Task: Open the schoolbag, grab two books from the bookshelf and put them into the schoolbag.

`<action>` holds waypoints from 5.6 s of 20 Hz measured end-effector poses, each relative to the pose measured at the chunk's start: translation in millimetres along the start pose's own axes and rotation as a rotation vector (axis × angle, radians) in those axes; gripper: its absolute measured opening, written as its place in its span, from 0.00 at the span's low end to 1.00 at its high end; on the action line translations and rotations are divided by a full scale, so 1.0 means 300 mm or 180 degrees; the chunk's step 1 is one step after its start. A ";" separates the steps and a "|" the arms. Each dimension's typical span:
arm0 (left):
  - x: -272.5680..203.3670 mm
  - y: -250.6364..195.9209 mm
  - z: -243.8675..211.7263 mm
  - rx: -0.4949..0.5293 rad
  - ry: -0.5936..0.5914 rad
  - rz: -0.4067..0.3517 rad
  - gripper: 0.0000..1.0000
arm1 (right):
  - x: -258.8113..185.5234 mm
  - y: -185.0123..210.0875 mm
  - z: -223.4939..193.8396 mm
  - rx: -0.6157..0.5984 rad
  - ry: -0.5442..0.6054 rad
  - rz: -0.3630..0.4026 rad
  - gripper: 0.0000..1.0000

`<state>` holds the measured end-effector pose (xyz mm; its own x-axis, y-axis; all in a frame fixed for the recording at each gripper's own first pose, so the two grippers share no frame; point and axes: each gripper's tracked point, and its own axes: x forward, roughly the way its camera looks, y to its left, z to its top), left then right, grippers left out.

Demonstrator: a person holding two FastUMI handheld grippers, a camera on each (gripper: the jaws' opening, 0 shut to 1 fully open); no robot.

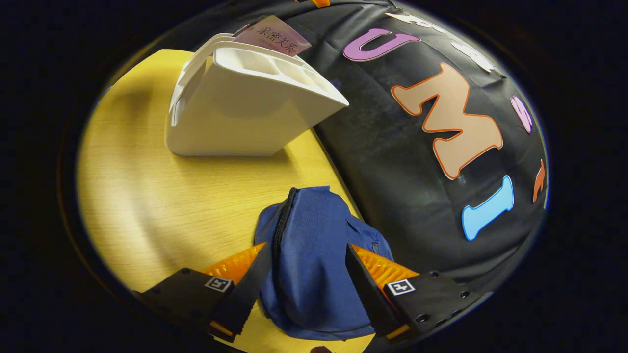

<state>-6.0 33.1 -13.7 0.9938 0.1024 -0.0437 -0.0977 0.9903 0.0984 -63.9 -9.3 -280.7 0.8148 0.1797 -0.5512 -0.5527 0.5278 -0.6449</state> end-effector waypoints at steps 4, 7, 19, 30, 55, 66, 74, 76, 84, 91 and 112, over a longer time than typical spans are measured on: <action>-0.003 -0.003 -0.002 0.0003 0.0009 -0.0005 0.99 | -0.010 -0.070 0.017 -0.0102 -0.0023 -0.0255 0.98; -0.001 -0.010 -0.012 -0.0009 0.0024 -0.0018 0.99 | 0.008 -0.077 -0.005 -0.0114 0.0062 -0.0282 1.00; 0.017 0.017 -0.031 0.0033 0.0088 0.0007 0.99 | 0.016 -0.206 0.068 0.0227 0.0079 -0.0382 0.07; 0.042 0.052 -0.103 0.0111 0.0263 -0.0001 0.99 | 0.017 -0.524 0.098 0.0452 0.0083 -0.0740 0.04; 0.186 -0.131 -0.479 0.0825 0.2400 -0.1504 0.58 | 0.060 -0.720 0.072 0.0377 0.0157 -0.1108 0.04; 0.162 -0.121 -0.483 0.0460 0.2953 -0.1517 0.28 | 0.072 -0.713 0.062 0.0389 0.0159 -0.1071 0.04; 0.143 -0.123 -0.376 0.0422 0.2616 -0.1529 0.20 | 0.058 -0.707 0.060 0.0373 0.0152 -0.1039 0.04; 0.145 -0.102 -0.333 0.0508 0.2497 -0.1464 0.20 | 0.057 -0.705 0.063 0.0363 0.0149 -0.1033 0.04; 0.136 -0.057 -0.144 0.0254 0.2115 -0.1255 0.20 | 0.042 -0.709 0.057 0.0383 0.0125 -0.1025 0.04; 0.094 -0.030 0.010 -0.0004 0.1725 -0.1028 0.19 | 0.032 -0.706 0.051 0.0378 0.0083 -0.0989 0.03; -0.166 -0.708 0.140 -0.1915 0.1358 -0.2015 0.19 | 0.006 -0.728 0.006 0.0990 -0.0068 -0.0733 0.04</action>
<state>-32.5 -186.1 9.4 0.7805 -0.5579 -0.2822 0.3195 0.7439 -0.5870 58.5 -122.9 -139.9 0.9167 0.0427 -0.3974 -0.2781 0.7823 -0.5574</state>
